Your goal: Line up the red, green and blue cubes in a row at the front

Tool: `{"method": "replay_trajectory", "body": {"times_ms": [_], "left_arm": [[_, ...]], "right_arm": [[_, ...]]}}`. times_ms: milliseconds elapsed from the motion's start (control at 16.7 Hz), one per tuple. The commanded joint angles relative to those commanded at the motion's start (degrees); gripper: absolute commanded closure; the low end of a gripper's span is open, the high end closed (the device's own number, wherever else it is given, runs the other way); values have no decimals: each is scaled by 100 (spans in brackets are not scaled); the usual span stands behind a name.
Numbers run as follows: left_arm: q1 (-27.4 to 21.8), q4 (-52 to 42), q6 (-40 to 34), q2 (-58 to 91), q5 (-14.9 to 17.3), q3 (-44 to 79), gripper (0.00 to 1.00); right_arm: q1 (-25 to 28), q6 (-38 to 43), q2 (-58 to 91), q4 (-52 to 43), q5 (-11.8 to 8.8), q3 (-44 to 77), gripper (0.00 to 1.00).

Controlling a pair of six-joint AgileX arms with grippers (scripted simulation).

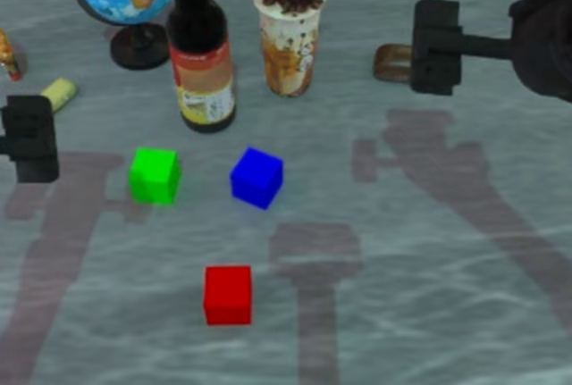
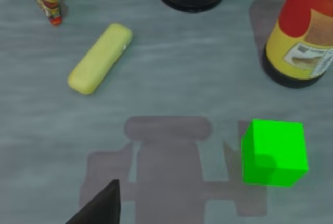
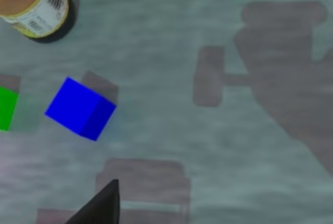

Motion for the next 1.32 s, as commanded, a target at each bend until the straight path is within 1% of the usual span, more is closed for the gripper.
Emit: {"method": "replay_trajectory", "body": {"times_ms": [180, 360, 540, 720, 900, 1020, 1140, 1320], "left_arm": [[-217, -938, -109, 1825, 10, 1338, 0], [-422, -1835, -216, 3595, 15, 2630, 0], [-603, -2622, -314, 5132, 16, 3801, 0], [-757, -3266, -396, 6360, 11, 4816, 0], [-865, -3692, -452, 7147, 3, 5549, 0], [-909, -3857, -474, 7441, -2, 5861, 0], [-930, -3930, -484, 7566, -5, 6009, 0], [-930, -3930, -484, 7566, -5, 6009, 0]], "right_arm": [[-797, -806, -2021, 963, 14, -1882, 0], [-1550, -1564, -3872, 1946, -83, -3695, 0], [-2178, -2184, -5363, 2895, -288, -5238, 0], [-2688, -2669, -6505, 3793, -556, -6445, 0], [-3062, -2991, -7377, 4529, -813, -7296, 0], [-3217, -3112, -7775, 4851, -934, -7628, 0], [-3280, -3156, -7957, 4992, -993, -7769, 0], [-3280, -3156, -7957, 4992, -993, -7769, 0]]}}
